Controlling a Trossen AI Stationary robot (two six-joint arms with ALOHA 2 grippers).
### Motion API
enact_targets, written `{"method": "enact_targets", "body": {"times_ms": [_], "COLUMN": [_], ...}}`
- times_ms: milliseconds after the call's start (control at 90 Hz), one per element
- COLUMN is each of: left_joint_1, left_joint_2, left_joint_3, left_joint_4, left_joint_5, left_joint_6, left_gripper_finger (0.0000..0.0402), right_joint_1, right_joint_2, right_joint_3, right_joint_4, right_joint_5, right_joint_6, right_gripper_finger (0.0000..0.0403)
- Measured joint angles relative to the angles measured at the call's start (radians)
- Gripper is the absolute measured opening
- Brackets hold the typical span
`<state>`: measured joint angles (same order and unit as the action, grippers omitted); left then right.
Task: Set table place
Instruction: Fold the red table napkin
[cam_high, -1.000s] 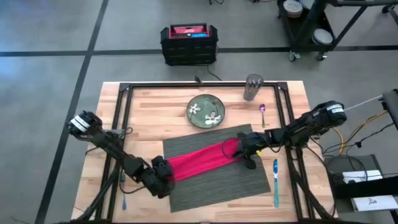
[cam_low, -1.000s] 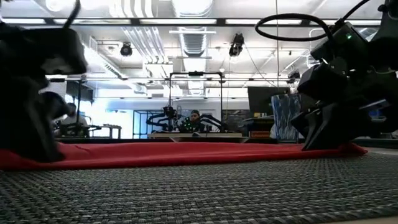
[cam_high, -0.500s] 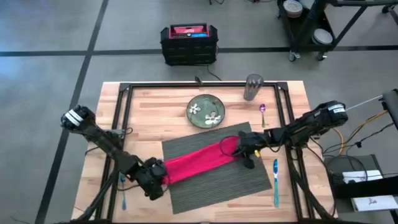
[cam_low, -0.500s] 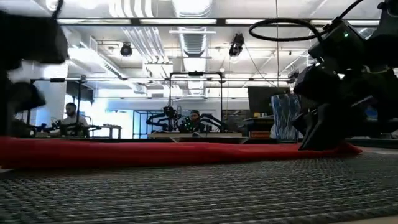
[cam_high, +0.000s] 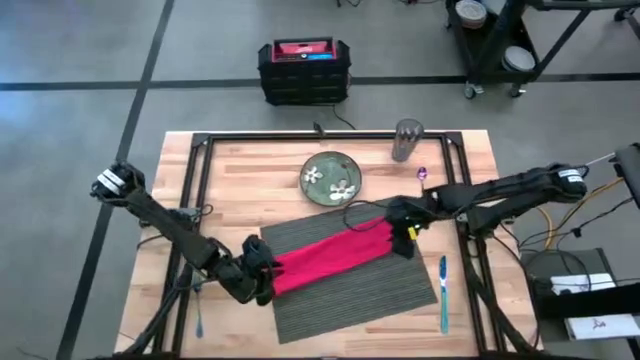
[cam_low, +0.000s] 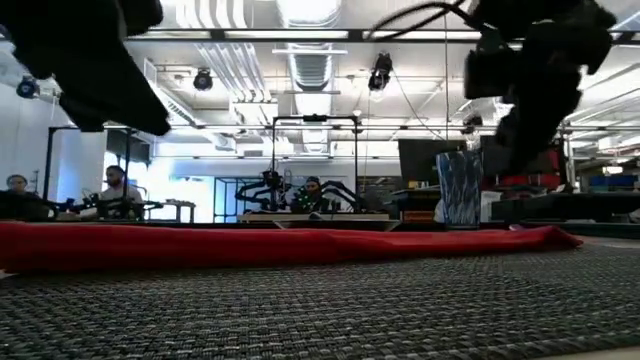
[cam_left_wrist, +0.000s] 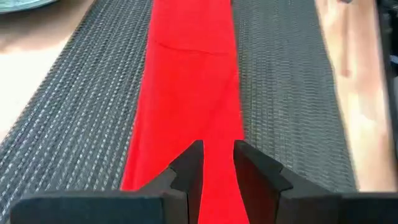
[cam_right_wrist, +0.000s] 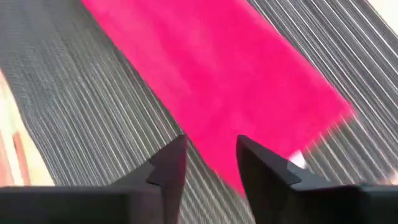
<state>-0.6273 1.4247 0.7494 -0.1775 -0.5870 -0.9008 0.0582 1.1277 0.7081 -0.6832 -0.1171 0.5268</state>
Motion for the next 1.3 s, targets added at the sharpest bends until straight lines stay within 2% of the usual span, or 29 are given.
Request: {"method": "enact_targets", "body": {"times_ms": [100,256,489,600,1011,1178,1300], "left_joint_1": [0.023,0.058,0.072,0.075,0.078,0.08,0.081], "left_joint_2": [0.062,0.145,0.193,0.192,0.187,0.187,0.187], "left_joint_3": [0.0,0.001,0.004,0.004,0.003,0.003,0.002], "left_joint_4": [0.066,0.144,0.15,0.152,0.156,0.156,0.156], "left_joint_5": [0.031,0.11,0.12,0.121,0.098,0.091,0.075], "left_joint_6": [0.061,0.113,0.12,0.13,0.138,0.138,0.138], "left_gripper_finger": [0.0075,0.0075,0.0075,0.0075,0.0075,0.0075,0.0075], "right_joint_1": [-0.004,-0.031,-0.078,-0.08,-0.079,-0.079,-0.079], "right_joint_2": [-0.042,-0.06,-0.024,-0.005,0.132,0.163,0.166], "right_joint_3": [-0.064,-0.212,-0.354,-0.382,-0.38,-0.38,-0.386], "right_joint_4": [-0.017,0.19,0.454,0.539,0.641,0.668,0.69], "right_joint_5": [0.034,0.039,0.039,0.039,0.092,0.102,0.103], "right_joint_6": [0.097,0.2,0.273,0.293,0.302,0.292,0.257], "right_gripper_finger": [0.0186,0.0221,0.0234,0.0223,0.0167,0.0116,0.006]}}
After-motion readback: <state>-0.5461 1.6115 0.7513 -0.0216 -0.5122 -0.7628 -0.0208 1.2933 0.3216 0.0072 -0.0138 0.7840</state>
